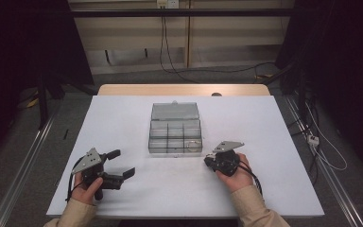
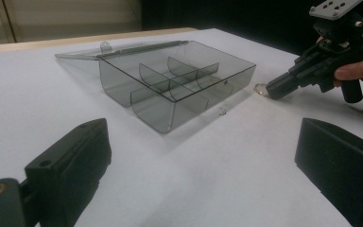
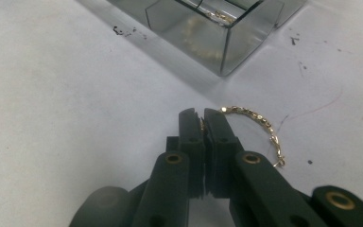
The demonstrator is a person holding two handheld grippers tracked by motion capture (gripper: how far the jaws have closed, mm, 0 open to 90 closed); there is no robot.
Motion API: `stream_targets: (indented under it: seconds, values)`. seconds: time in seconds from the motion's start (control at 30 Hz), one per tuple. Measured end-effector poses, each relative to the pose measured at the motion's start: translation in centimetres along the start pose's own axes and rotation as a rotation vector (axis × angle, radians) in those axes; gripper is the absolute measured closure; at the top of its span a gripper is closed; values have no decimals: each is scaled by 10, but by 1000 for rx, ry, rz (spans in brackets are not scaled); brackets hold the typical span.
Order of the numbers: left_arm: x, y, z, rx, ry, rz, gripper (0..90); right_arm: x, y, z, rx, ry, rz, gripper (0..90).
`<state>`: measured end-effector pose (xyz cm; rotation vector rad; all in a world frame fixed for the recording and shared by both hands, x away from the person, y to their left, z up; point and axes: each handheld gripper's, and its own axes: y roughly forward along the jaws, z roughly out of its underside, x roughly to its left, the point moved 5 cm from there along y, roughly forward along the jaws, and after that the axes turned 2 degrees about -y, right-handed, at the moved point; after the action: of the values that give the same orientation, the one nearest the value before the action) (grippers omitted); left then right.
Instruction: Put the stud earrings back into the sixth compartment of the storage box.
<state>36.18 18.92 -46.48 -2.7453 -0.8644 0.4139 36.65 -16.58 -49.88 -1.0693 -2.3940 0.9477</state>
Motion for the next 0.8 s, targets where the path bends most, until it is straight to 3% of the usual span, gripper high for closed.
stream_targets:
  seconds: [0.13, 0.23, 0.57, 0.8]
  values:
    - [0, 0, 0, 0, 1, 1, 42, -3, -1, 1, -16, 56, -19, 881]
    - [0, 0, 0, 1, 2, 1, 42, -4, -3, 0, -28, 62, -17, 883]
    - [0, 0, 0, -2, 2, -4, 42, -9, -22, -6, -132, 156, -75, 886]
    - [1, -1, 0, -3, 3, -7, 42, -13, -33, -11, -192, 177, -74, 886]
